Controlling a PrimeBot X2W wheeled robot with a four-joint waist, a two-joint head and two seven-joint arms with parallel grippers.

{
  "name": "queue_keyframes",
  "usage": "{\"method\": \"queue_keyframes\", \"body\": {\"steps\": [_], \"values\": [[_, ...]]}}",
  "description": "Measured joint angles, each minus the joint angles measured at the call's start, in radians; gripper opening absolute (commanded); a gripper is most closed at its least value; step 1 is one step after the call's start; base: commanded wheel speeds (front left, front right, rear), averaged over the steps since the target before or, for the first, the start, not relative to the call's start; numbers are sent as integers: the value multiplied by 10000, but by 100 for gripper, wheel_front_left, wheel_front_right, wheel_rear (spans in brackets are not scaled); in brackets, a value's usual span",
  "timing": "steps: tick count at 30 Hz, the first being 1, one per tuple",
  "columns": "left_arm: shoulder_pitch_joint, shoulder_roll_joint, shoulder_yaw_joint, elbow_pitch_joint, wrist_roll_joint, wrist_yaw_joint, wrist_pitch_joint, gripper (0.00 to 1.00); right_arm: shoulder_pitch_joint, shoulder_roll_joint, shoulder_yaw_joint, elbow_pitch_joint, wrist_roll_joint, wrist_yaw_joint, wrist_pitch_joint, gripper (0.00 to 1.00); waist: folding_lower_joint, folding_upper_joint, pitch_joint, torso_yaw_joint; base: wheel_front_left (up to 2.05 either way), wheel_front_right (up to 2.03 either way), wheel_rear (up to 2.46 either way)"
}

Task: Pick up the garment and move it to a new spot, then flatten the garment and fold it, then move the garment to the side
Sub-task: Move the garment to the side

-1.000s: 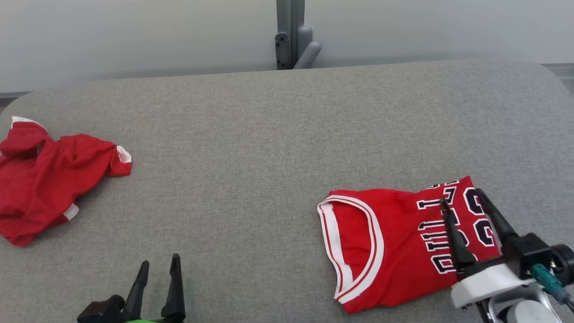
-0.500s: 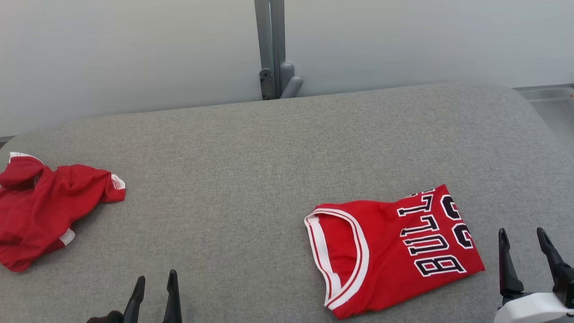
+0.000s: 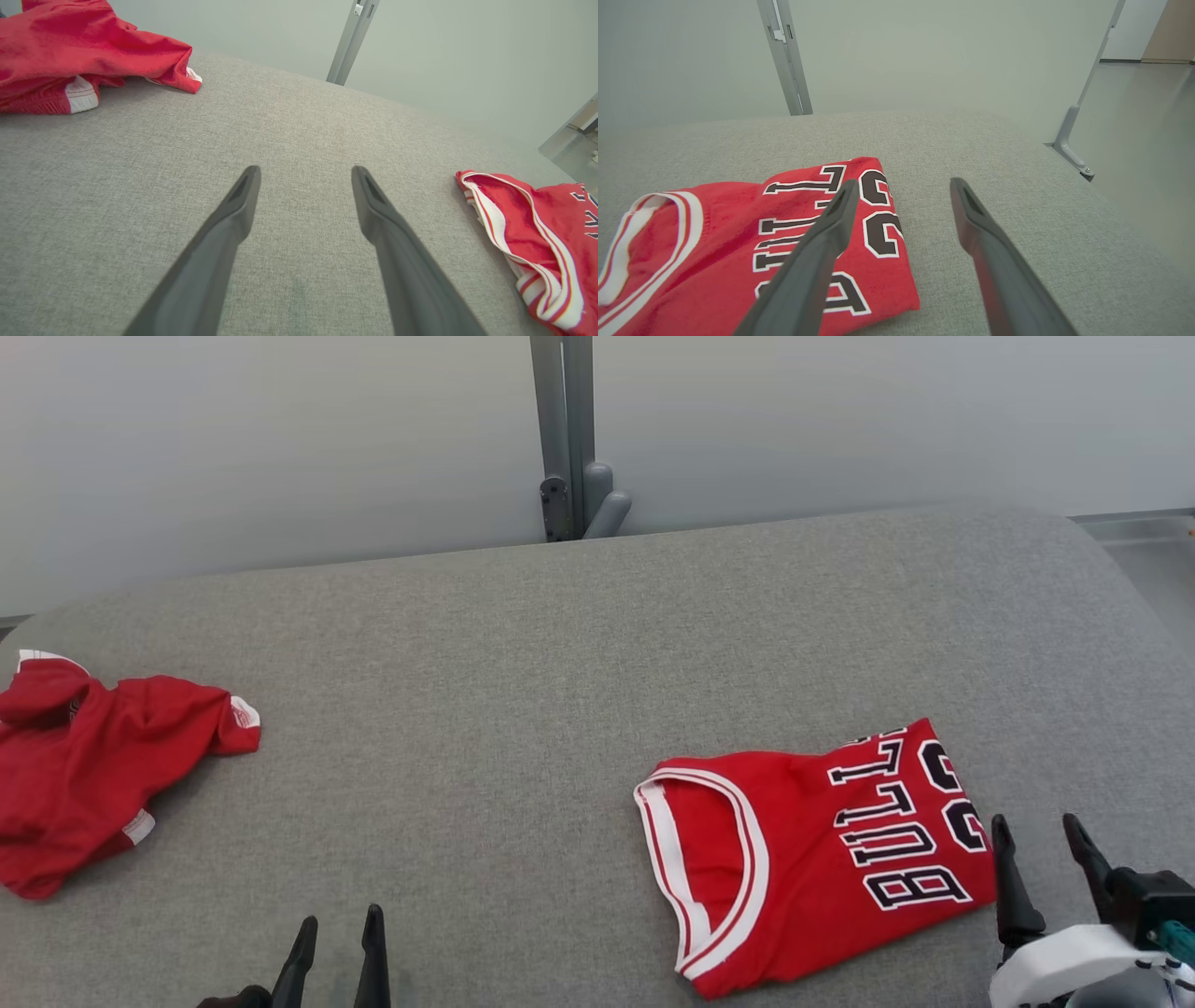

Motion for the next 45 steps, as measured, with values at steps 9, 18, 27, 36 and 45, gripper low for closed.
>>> {"method": "queue_keyframes", "body": {"steps": [9, 18, 27, 36, 45], "values": [[-400, -2, -222, -29, 13, 0, 0, 100, -2330, -1555, 2050, 1758, 1333, 0, 2476, 100, 1, 0, 672, 44, 0, 0, 0], [-931, -2, -303, -35, -4, -2, 0, 100, -3712, -1921, 2656, 3563, 1471, -2, 3553, 100, 0, 0, 1524, 308, 0, 0, 0], [-1515, -2, -387, -257, -2, -2, -2, 100, -4828, -2255, 3770, 3359, 3396, -8, 4002, 0, 1, 0, 2336, 473, 0, 0, 0], [-2983, 13, -568, -665, 483, -2, -2, 100, -8349, -4374, 3177, 2786, 2993, 2, 3657, 0, 1, 0, 3884, 472, 0, 0, 0], [-3796, 19, -825, -1133, 617, -2, 0, 100, -10366, -6027, 809, 5415, 1710, 0, 3664, 0, 2, 0, 5595, 721, 0, 0, 0]]}}
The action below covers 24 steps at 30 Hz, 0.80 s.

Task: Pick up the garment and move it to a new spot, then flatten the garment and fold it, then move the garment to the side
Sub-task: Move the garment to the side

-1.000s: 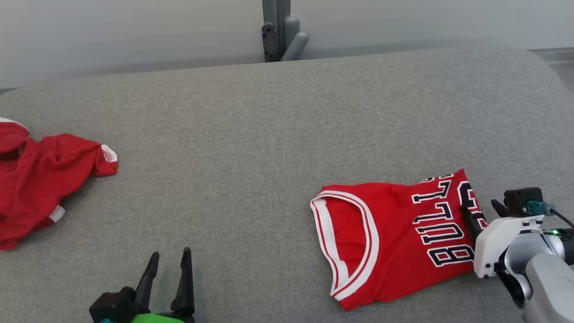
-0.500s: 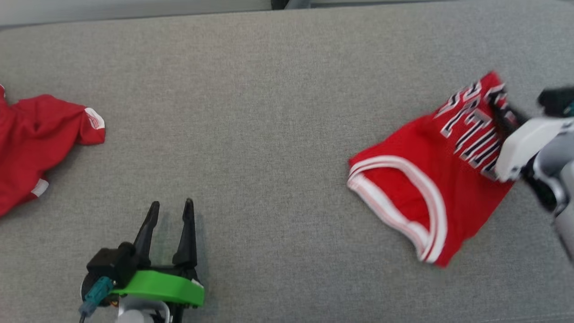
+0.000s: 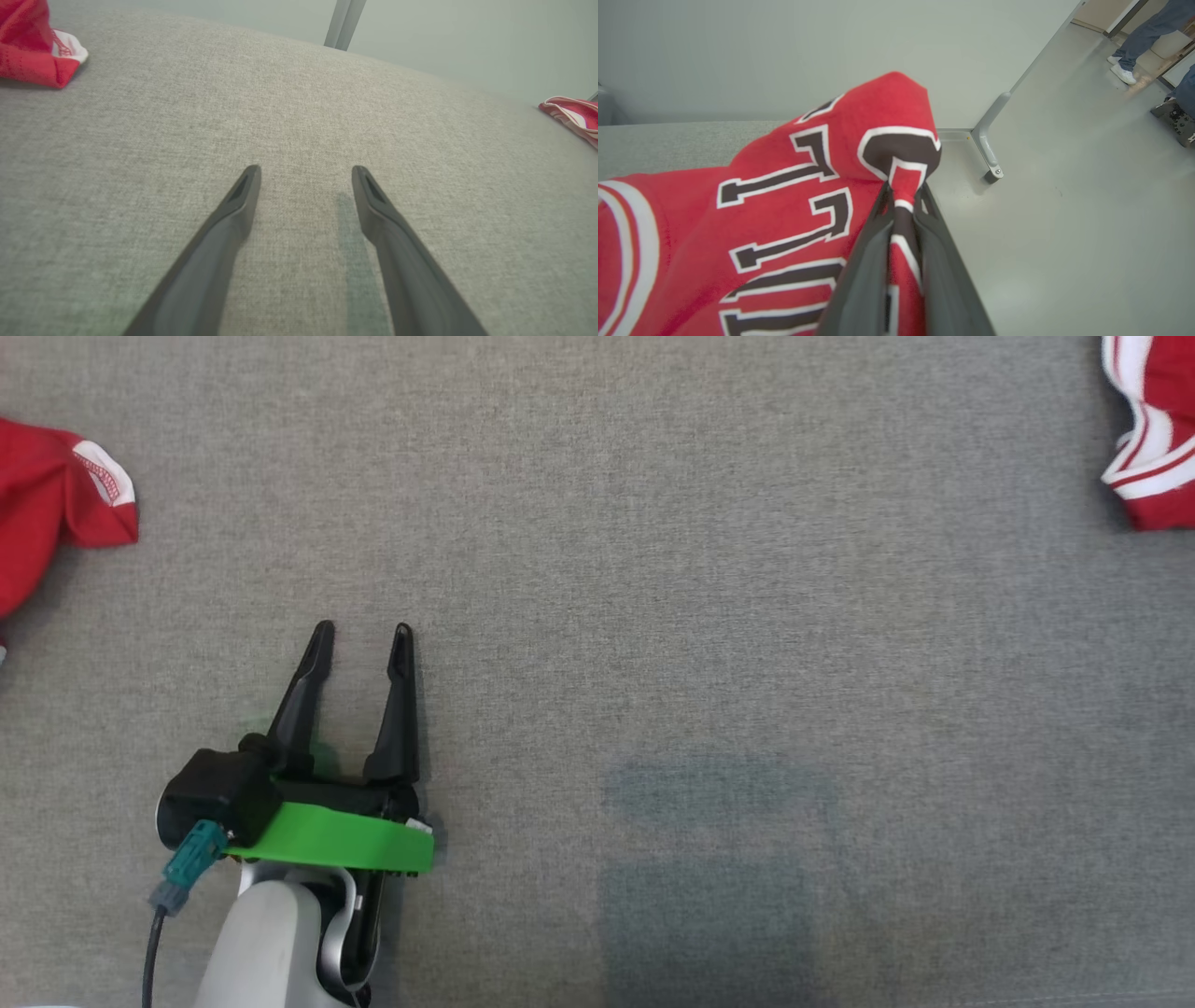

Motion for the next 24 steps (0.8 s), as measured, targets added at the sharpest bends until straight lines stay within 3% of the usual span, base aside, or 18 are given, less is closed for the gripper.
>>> {"method": "queue_keyframes", "body": {"steps": [4, 5, 6, 13, 24], "values": [[3, -8, 102, -253, 15, -19, -12, 100, -349, -213, -639, 930, -993, 0, -612, 0, 0, 0, 496, 254, 0, 0, 0], [20, -15, 119, -280, 27, -27, -13, 100, -487, -142, -828, 1072, -1181, 0, -828, 42, 0, 0, 586, 323, 0, 0, 0], [33, -17, 140, -291, 31, -27, -13, 100, -620, -50, -963, 1183, -1340, 0, -1078, 100, 0, 0, 661, 385, 0, 0, 0], [77, -27, 357, -328, 69, -29, -15, 100, -917, 633, -1609, 2021, -3333, 2, -2038, 100, 0, 0, 700, 510, 0, 0, 0], [978, -29, 755, 75, -424, -27, -2, 100, 291, 1973, -2073, 1248, -4792, 0, -3517, 100, -1, 0, -735, 212, 0, 0, 0]]}}
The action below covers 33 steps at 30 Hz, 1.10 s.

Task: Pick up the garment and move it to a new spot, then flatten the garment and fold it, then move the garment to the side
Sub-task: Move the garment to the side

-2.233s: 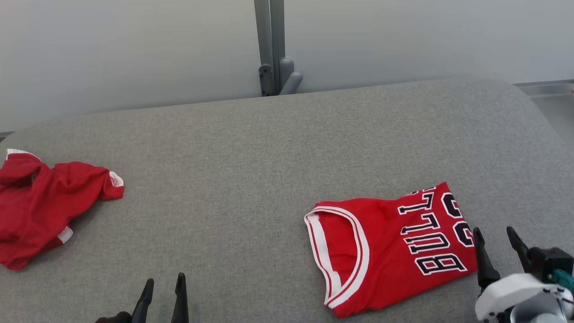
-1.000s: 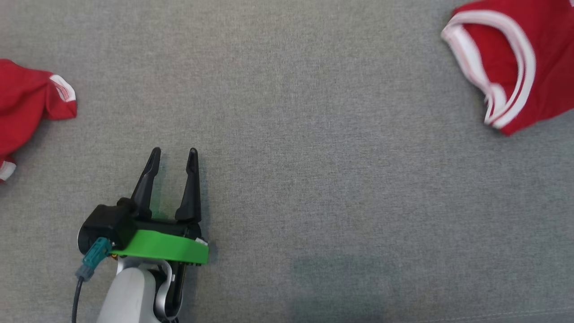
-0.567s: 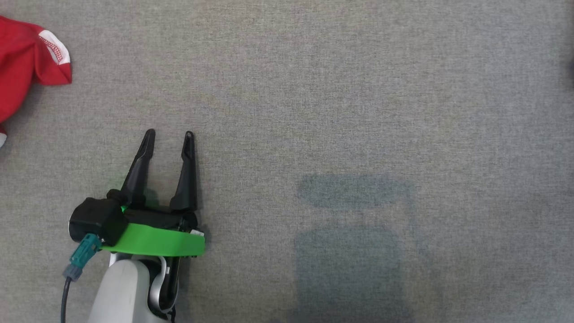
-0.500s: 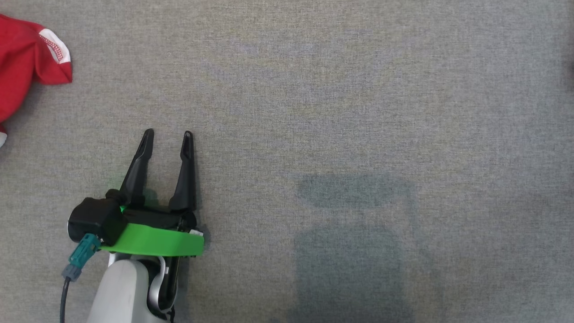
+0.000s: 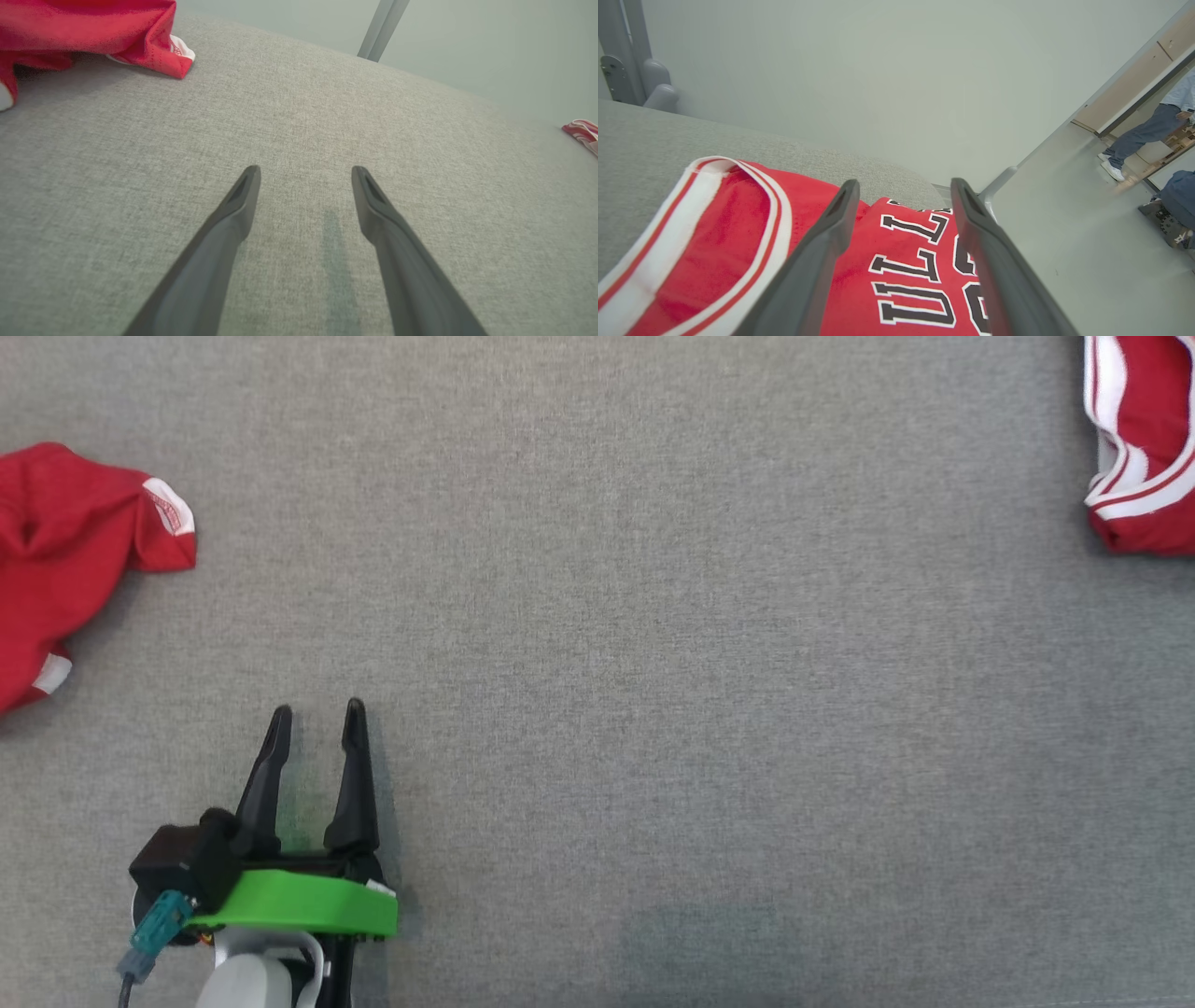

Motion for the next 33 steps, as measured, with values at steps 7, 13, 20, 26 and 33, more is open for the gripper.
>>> {"method": "queue_keyframes", "body": {"steps": [7, 13, 20, 26, 33], "values": [[926, 4, 407, 213, -196, 0, 0, 100, 3382, 1340, 706, -2953, 788, 0, -125, 100, 0, 0, -1551, -287, 0, 0, 0], [1373, -2, 623, 368, -276, 0, 0, 100, 6801, 2224, 1323, -6013, 1661, 0, -130, 100, -1, 0, -2652, -380, 0, 0, 0], [1573, 2, 734, 742, -107, 0, -2, 100, 9051, 3394, 1427, -7950, 1852, 0, -130, 100, -1, 0, -3592, -381, 0, 0, 0], [2081, 2, 732, 1116, 0, 0, 0, 100, 10356, 4140, 1279, -8320, 1866, 0, -130, 100, -1, 0, -4313, -336, 0, 0, 0], [2191, 2, 506, 1225, 13, 0, 0, 100, 10804, 4527, 1179, -8286, 1843, 0, -130, 100, -1, 0, -4826, -314, 0, 0, 0]]}}
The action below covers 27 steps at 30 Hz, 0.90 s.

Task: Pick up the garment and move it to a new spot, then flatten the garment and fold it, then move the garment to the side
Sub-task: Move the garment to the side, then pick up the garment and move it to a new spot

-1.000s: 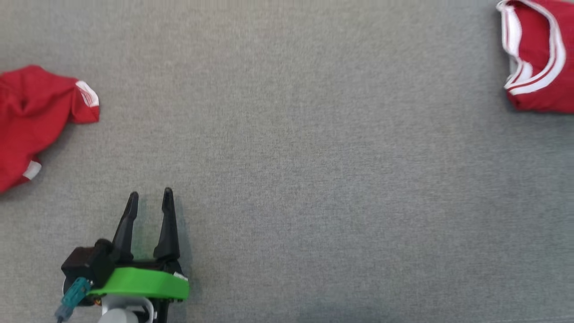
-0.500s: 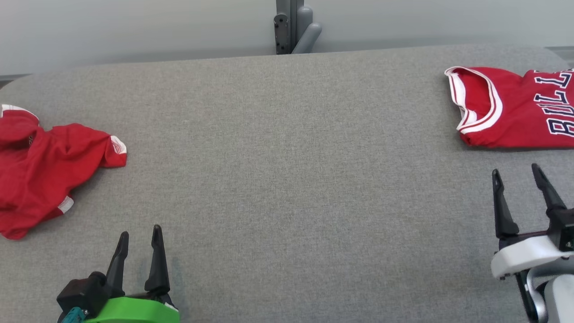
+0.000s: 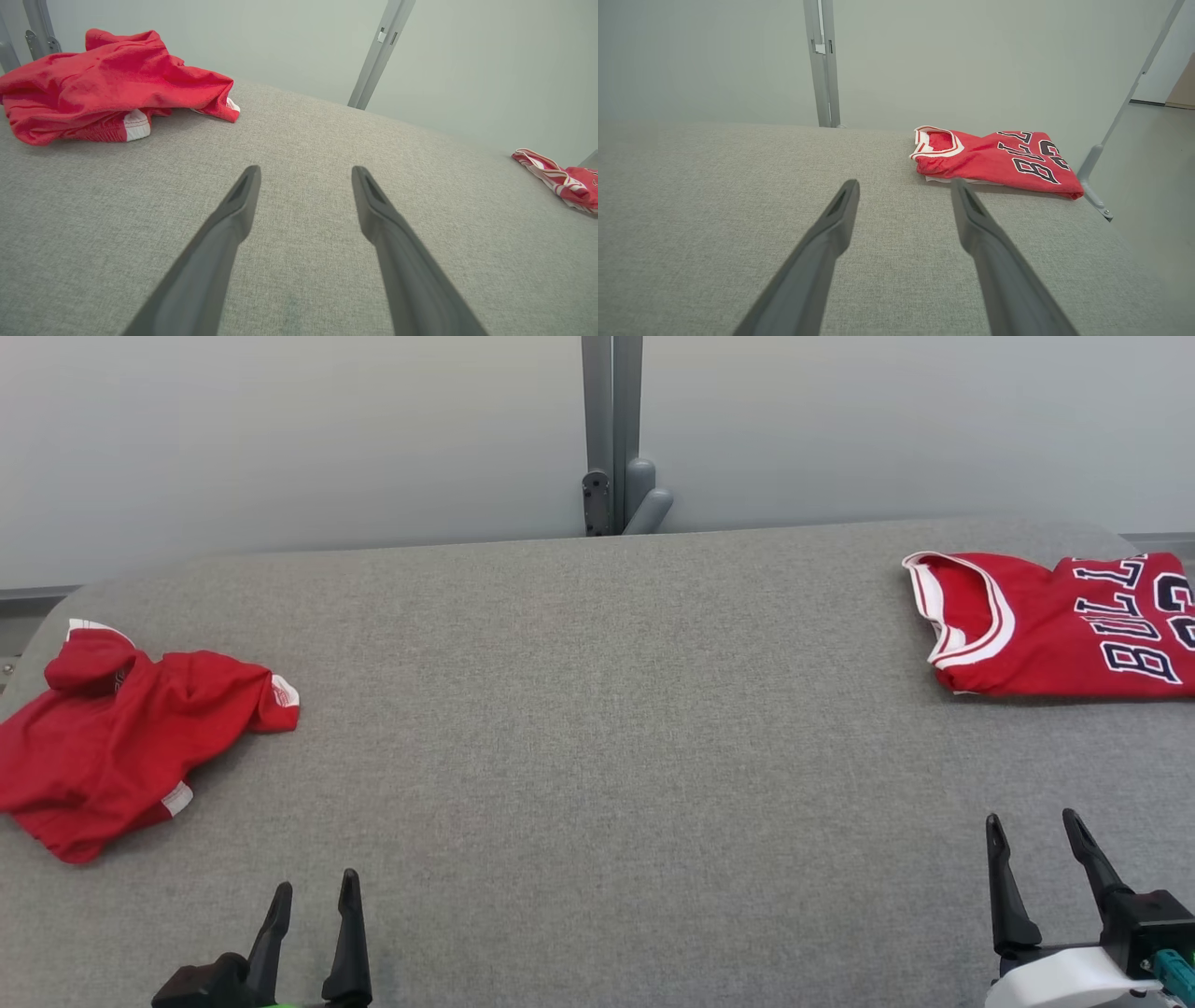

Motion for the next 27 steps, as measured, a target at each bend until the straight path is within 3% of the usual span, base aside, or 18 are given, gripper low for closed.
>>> {"method": "queue_keyframes", "body": {"steps": [15, 27], "values": [[-17, 0, -50, -40, 29, 0, 0, 100, -34, 161, 150, 159, -25, 0, -2, 100, 0, 0, -44, -4, 0, 0, 0], [-22, -4, 359, -182, 33, 0, 0, 100, -286, 213, 1266, 372, 111, 0, -2, 100, 0, 0, -101, 1451, 0, 0, 0]]}}
